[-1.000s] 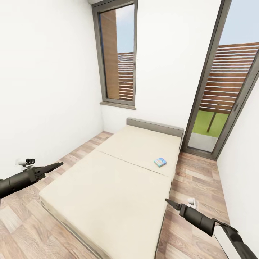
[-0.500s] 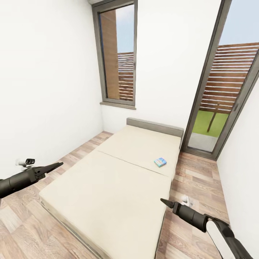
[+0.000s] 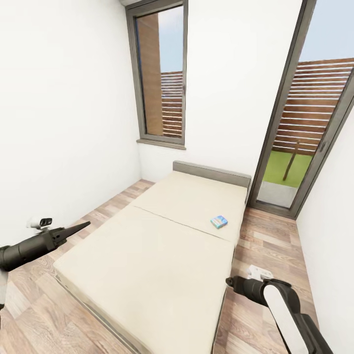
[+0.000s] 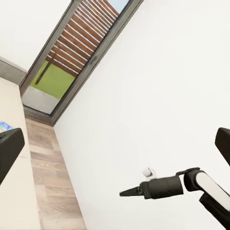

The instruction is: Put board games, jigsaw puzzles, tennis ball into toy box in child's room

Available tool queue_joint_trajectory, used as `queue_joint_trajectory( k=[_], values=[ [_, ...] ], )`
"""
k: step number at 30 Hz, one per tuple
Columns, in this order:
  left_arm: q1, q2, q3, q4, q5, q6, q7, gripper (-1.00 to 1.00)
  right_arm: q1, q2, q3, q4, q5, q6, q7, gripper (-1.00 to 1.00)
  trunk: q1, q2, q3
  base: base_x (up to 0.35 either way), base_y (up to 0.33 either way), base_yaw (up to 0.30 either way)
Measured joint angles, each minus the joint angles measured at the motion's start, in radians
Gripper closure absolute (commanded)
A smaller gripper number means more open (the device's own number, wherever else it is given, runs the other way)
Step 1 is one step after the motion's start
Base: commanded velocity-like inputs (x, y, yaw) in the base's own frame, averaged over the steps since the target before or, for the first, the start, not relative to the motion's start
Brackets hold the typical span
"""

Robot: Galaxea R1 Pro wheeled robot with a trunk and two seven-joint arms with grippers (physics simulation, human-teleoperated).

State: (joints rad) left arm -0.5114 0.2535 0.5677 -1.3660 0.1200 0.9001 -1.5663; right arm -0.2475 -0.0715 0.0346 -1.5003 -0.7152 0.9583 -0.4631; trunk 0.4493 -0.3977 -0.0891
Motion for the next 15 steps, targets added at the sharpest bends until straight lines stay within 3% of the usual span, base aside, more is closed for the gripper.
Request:
queue_joint_trajectory(
  k=[10,15],
  values=[
    [0.000,-0.005,-0.007,-0.002,-0.005,0.001,0.000,-1.00,0.000,0.005,0.057,-0.011,0.002,-0.009,-0.037,-1.00,0.000,0.000,0.000,0.000,0.000,0.000],
    [-0.001,-0.004,-0.026,-0.004,-0.012,0.007,0.000,-1.00,0.000,0.005,0.067,-0.012,0.003,-0.011,-0.038,-1.00,0.000,0.000,0.000,0.000,0.000,0.000]
  ],
)
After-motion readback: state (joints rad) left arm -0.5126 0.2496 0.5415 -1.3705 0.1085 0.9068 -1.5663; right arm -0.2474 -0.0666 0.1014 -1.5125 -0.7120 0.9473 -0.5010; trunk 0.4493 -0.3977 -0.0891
